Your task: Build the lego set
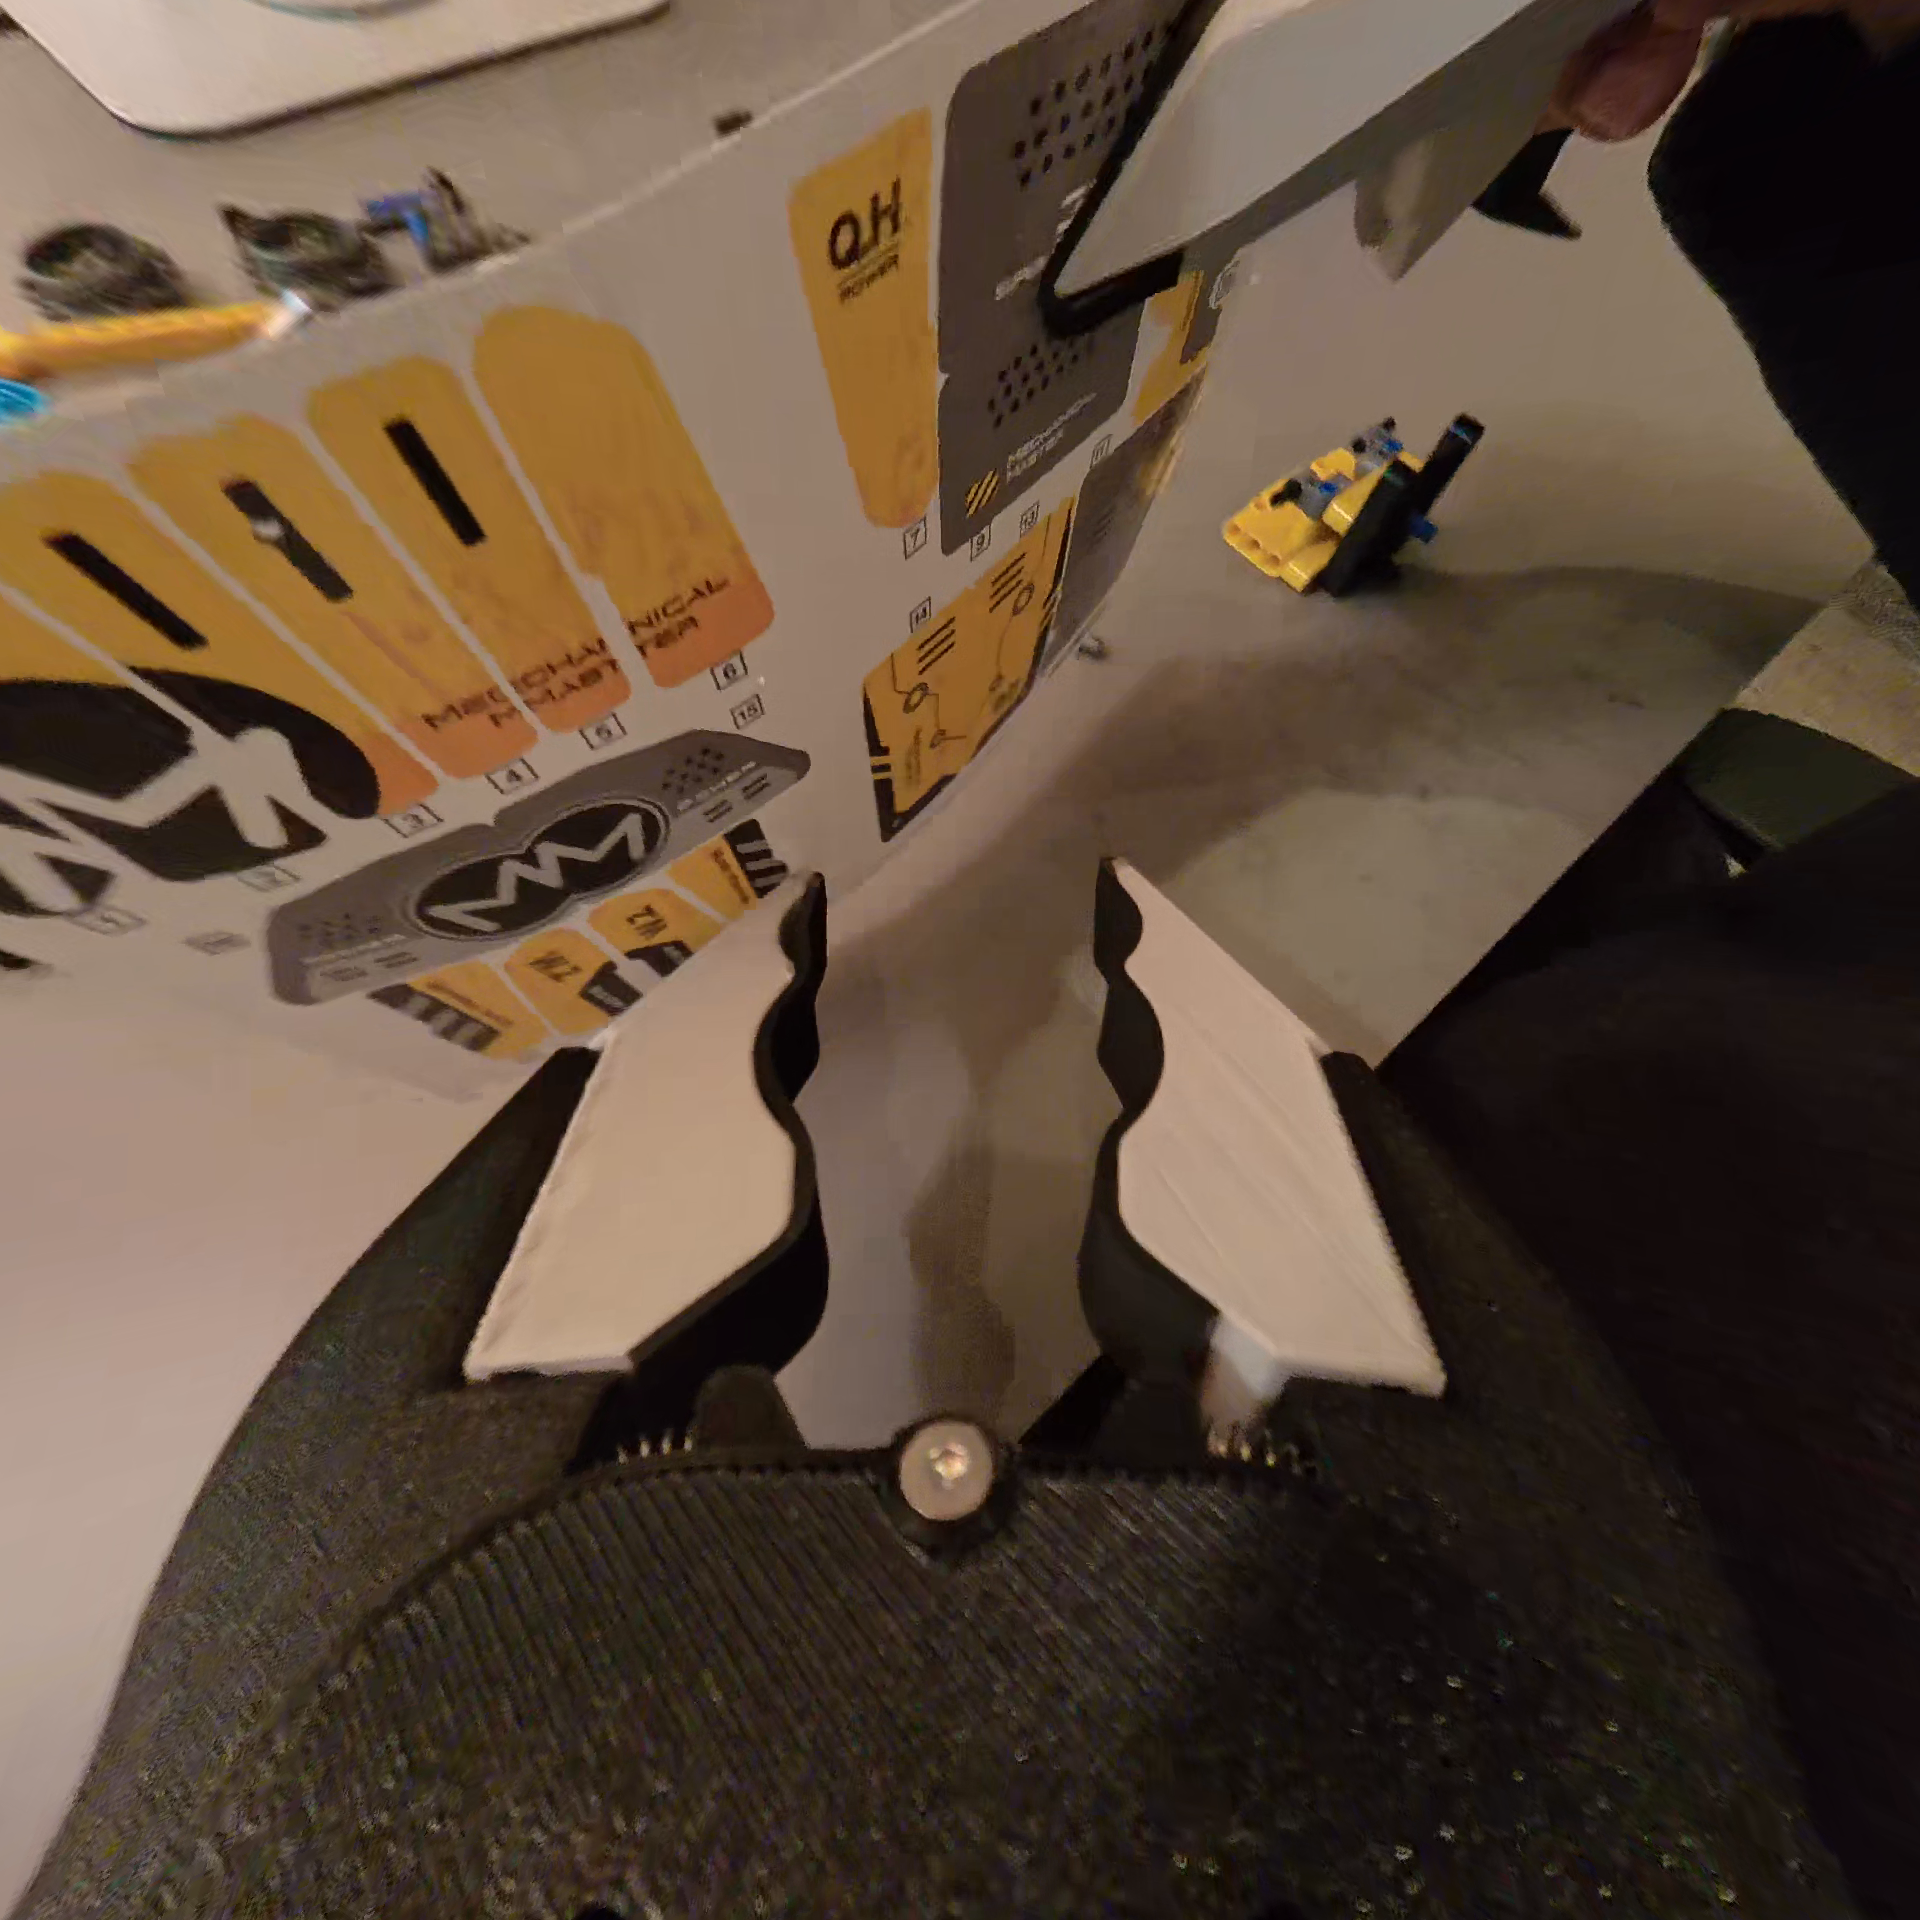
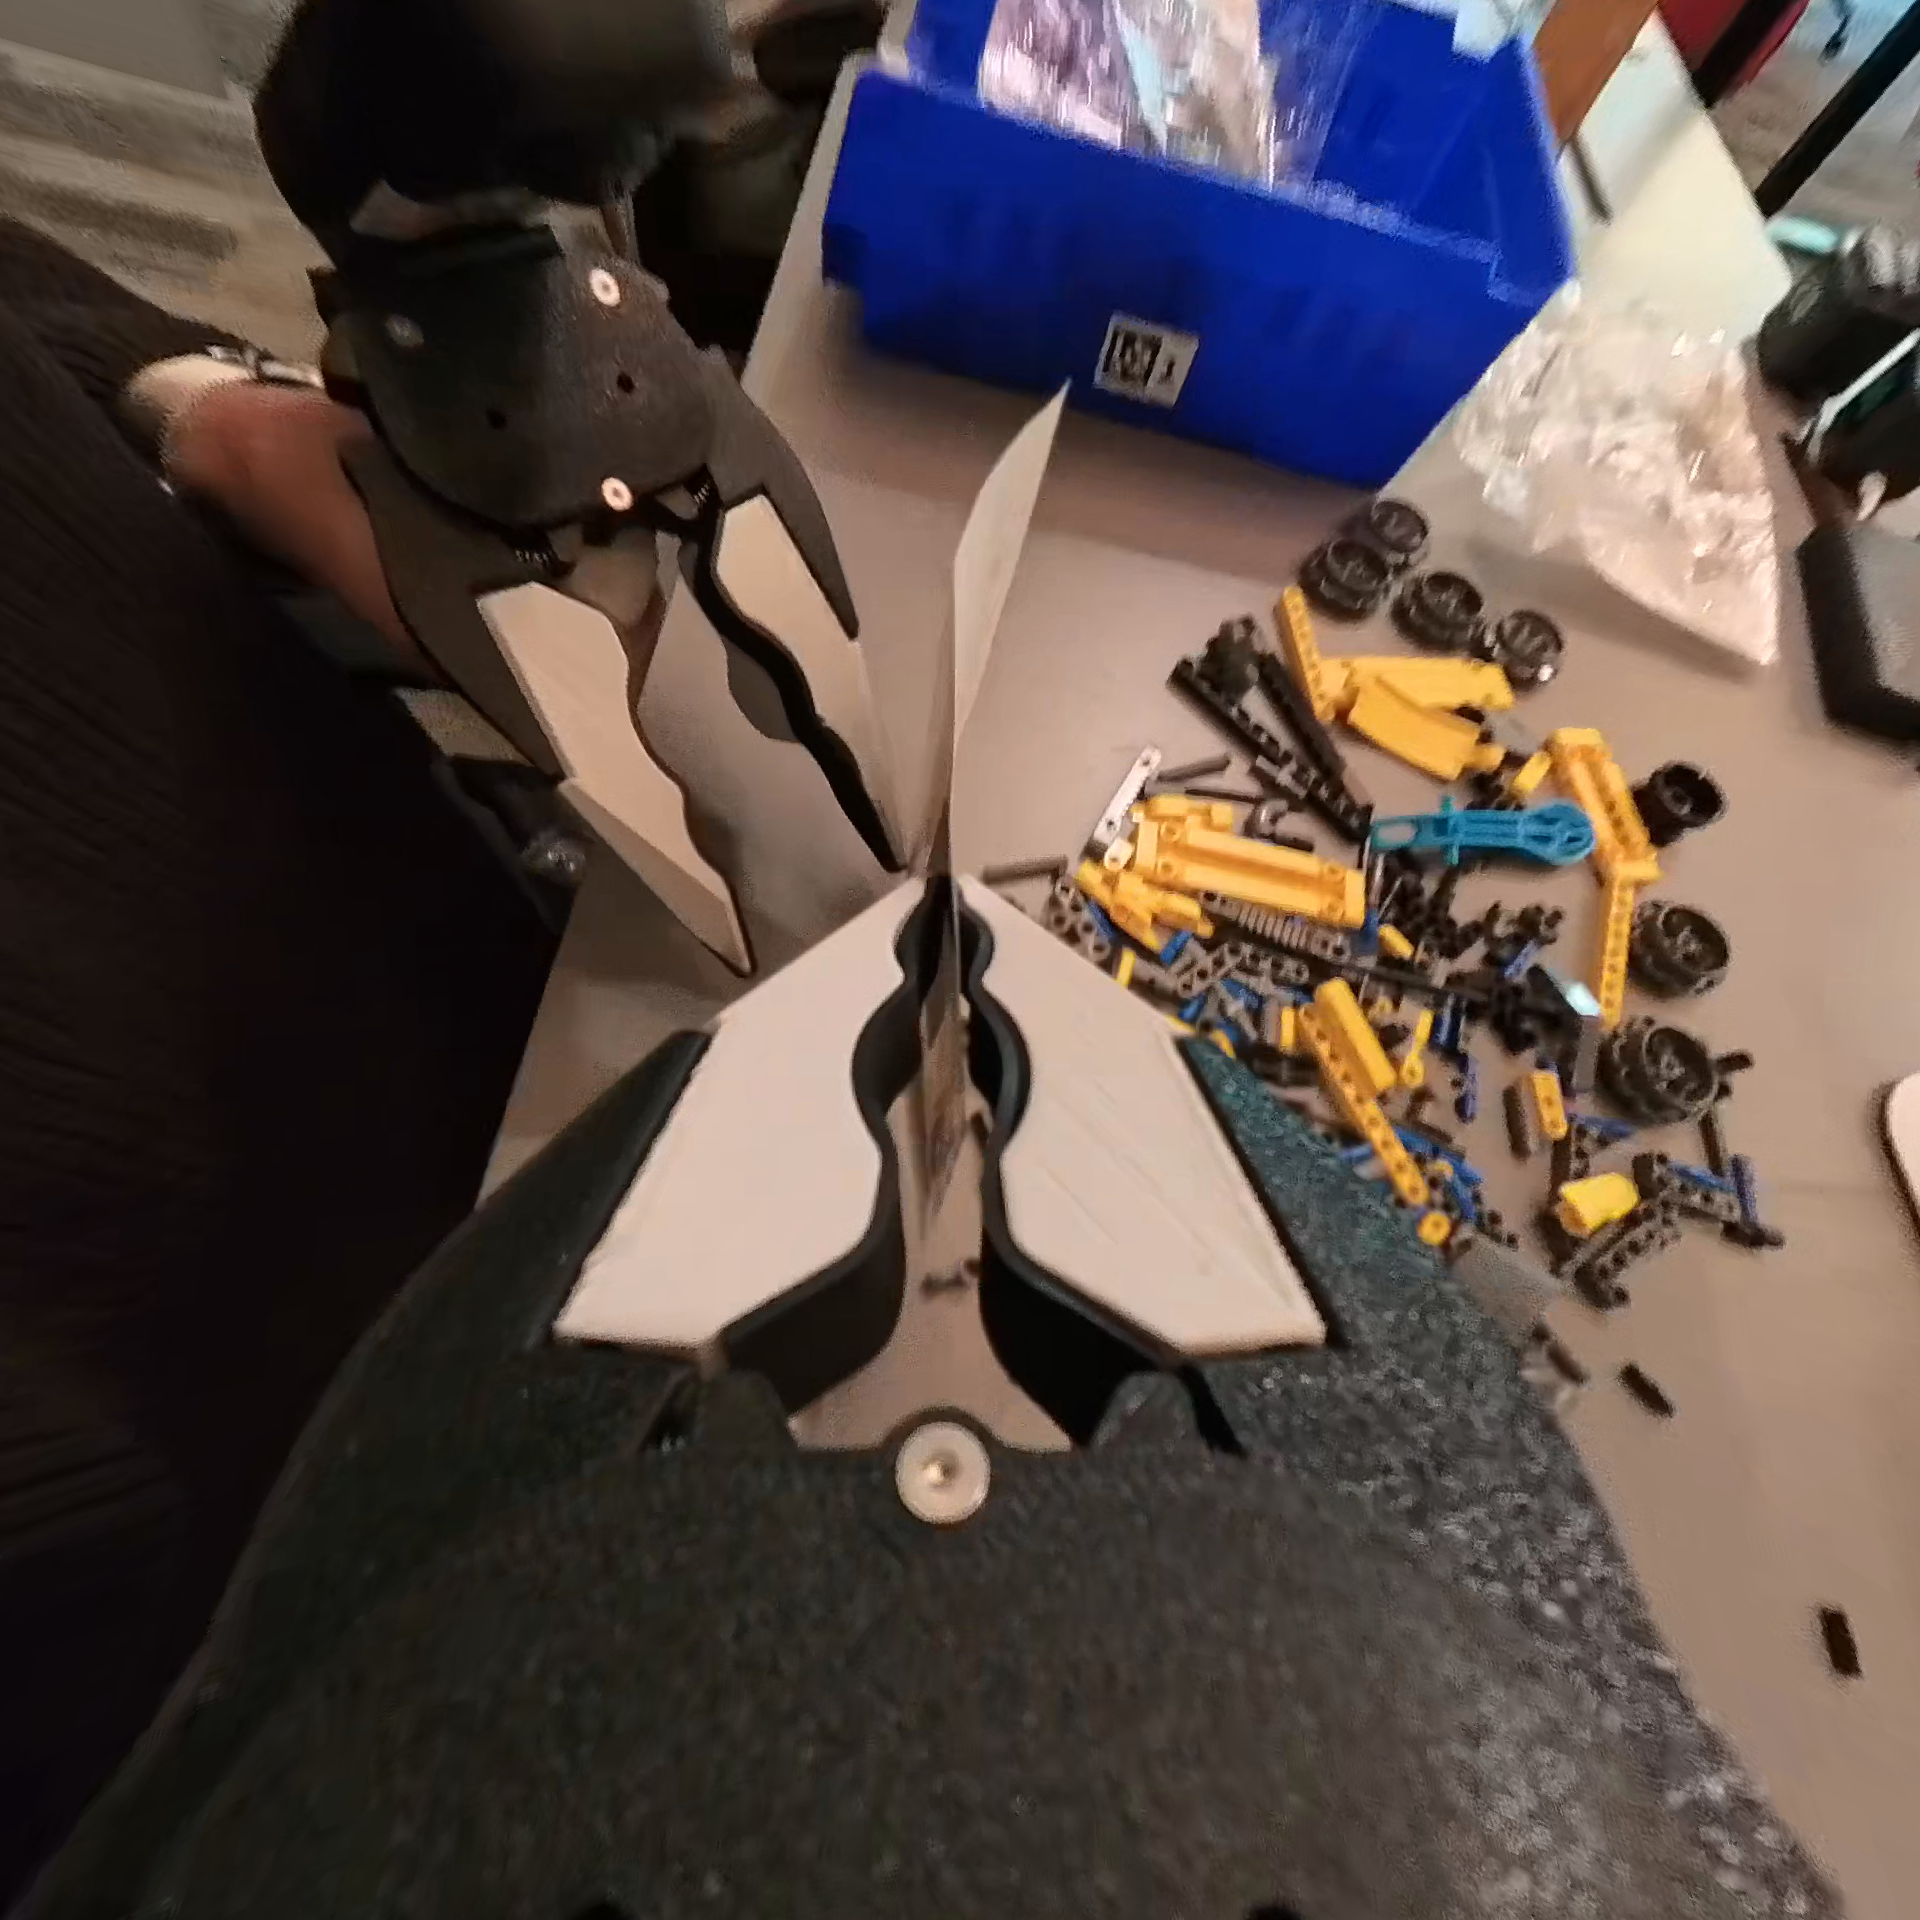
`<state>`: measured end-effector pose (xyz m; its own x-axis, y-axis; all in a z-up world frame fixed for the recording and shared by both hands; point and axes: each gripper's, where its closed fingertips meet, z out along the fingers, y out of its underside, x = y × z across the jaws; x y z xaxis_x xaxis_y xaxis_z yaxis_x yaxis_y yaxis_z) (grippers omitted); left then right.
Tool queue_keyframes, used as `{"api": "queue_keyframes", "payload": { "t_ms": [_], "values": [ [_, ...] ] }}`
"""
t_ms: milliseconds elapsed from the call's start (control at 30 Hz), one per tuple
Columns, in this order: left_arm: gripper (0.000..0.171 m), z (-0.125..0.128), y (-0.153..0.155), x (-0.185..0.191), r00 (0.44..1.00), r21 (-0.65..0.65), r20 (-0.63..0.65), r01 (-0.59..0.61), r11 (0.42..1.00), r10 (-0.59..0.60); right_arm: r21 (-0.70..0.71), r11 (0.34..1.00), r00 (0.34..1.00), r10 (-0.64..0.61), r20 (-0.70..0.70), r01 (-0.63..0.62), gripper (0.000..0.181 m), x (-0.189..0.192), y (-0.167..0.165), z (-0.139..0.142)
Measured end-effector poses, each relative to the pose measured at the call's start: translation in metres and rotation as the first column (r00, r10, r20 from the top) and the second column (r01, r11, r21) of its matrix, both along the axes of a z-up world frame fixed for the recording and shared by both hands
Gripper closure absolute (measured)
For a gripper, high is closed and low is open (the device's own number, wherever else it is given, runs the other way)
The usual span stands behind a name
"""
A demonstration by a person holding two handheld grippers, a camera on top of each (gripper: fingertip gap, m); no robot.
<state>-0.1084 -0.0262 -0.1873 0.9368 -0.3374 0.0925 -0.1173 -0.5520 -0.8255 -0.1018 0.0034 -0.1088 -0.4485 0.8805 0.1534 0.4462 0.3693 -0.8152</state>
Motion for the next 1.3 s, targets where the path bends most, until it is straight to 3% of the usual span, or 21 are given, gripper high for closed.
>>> {"api": "queue_keyframes", "payload": {
  "t_ms": [233, 667, 867, 967, 1100, 1200, 1300],
  "values": [
    [0.121, -0.034, 0.009, 0.017, 0.998, -0.112, -0.018, 0.057, 0.992, -0.06, 0.009, 0.995, 0.992, -0.098, 0.08, 0.097, 0.181, 0.008, 0.027, -0.027],
    [0.111, -0.034, 0.045, 0.015, 0.996, -0.148, -0.054, 0.057, 0.987, -0.066, 0.055, 0.993, 0.994, -0.104, 0.012, 0.103, 0.181, -0.018, 0.049, -0.017],
    [0.113, -0.009, 0.037, 0.025, 0.994, -0.073, -0.032, 0.101, 0.992, -0.103, -0.01, 0.997, 0.995, -0.076, -0.058, 0.075, 0.181, -0.016, 0.039, 0.006],
    [0.114, 0.016, 0.032, 0.036, 0.989, 0.024, 0.011, 0.144, 0.989, -0.144, -0.037, 0.982, 0.976, -0.19, -0.104, 0.187, 0.181, -0.005, 0.057, 0.026],
    [0.115, 0.027, 0.03, 0.044, 0.986, 0.079, 0.046, 0.157, 0.985, -0.16, -0.024, 0.883, 0.87, -0.465, -0.16, 0.468, 0.181, 0.041, 0.115, 0.052],
    [0.114, 0.021, 0.028, 0.05, 0.983, 0.06, 0.043, 0.175, 0.983, -0.178, 0.017, 0.718, 0.705, -0.677, -0.212, 0.696, 0.181, 0.103, 0.163, 0.068],
    [0.114, 0.02, 0.027, 0.06, 0.979, 0.062, 0.035, 0.196, 0.979, -0.199, 0.035, 0.587, 0.578, -0.781, -0.236, 0.809, 0.181, 0.164, 0.181, 0.073]
  ]
}}
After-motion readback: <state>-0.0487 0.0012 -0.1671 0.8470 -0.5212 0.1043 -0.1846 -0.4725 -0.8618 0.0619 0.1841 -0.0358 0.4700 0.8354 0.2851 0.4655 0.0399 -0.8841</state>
